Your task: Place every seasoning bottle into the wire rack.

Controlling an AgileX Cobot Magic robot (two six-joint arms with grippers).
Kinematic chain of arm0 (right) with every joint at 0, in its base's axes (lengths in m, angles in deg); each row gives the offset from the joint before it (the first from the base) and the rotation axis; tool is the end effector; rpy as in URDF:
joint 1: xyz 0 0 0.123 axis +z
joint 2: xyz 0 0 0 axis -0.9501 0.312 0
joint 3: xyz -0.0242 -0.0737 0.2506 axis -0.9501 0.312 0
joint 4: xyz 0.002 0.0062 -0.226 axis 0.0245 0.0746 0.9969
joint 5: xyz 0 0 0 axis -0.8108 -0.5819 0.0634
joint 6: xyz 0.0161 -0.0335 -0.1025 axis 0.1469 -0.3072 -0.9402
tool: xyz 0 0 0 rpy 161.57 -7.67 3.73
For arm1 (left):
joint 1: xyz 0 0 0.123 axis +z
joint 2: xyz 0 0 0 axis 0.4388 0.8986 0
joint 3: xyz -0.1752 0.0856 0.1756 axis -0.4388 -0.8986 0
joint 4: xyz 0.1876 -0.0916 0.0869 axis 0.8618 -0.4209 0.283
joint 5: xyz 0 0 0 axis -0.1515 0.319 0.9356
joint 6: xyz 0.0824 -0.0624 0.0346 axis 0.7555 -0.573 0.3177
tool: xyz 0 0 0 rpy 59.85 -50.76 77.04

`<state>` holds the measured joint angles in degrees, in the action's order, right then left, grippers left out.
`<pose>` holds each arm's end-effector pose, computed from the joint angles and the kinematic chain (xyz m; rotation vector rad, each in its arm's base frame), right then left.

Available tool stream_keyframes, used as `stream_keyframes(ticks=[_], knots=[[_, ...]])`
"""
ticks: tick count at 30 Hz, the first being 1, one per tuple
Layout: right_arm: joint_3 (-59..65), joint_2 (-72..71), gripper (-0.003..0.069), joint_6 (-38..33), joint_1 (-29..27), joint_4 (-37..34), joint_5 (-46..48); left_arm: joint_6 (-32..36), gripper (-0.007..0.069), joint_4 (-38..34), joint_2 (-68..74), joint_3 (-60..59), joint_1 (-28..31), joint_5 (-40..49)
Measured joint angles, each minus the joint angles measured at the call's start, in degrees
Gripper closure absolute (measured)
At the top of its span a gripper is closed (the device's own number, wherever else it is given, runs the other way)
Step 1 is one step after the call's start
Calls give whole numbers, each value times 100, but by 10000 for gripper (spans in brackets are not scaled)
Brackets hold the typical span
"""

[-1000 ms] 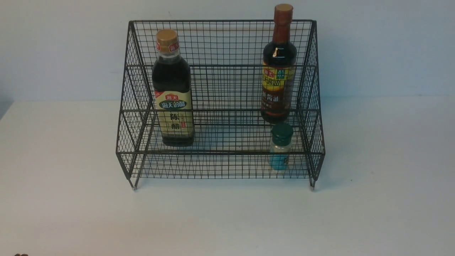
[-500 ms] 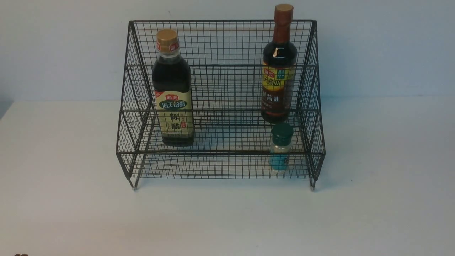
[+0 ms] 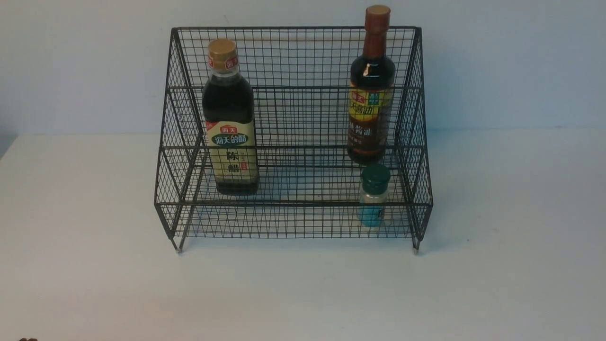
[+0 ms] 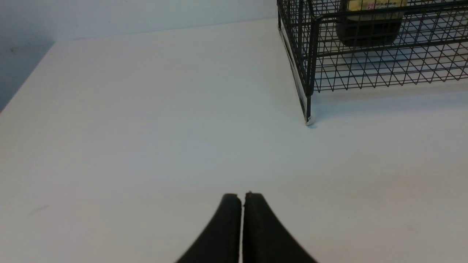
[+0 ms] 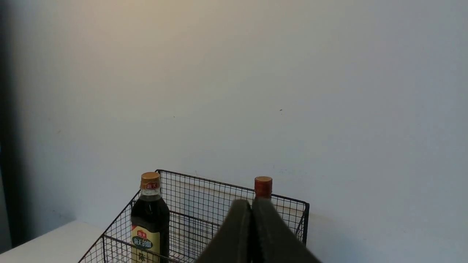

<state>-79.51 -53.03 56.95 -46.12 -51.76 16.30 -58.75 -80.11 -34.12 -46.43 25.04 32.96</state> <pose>0.0225 0.0083 0.3784 -0.3296 1.4587 0.3321 0.0662 -0.0031 0.1657 0.0742 1.8830 0.0037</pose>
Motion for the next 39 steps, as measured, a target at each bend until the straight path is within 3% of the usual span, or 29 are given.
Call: stream_keyframes(ticks=[4,5,7,9,13,19,24,39], knots=[[559,-24,673,-77,-722,92,-201,0,629,0,0,0,0,0],[1038,-24,673,-136,-1251,157,-355,0,629,0,0,0,0,0],[1334,-30,673,-176,-1555,206,-442,0,629,0,0,0,0,0],[2184,-122,673,-204,-2355,294,-627,0,629,0,0,0,0,0],[3111,-439,673,-77,-2880,294,-683,0,629,0,0,0,0,0],[4487,-1170,673,-77,-2622,269,-723,0,629,0,-4,0,0,0],[4531,-1194,673,71,-2336,169,-1004,0,629,0,-4,0,0,0],[4531,-1194,673,87,-2304,148,-1010,0,629,0,-4,0,0,0]])
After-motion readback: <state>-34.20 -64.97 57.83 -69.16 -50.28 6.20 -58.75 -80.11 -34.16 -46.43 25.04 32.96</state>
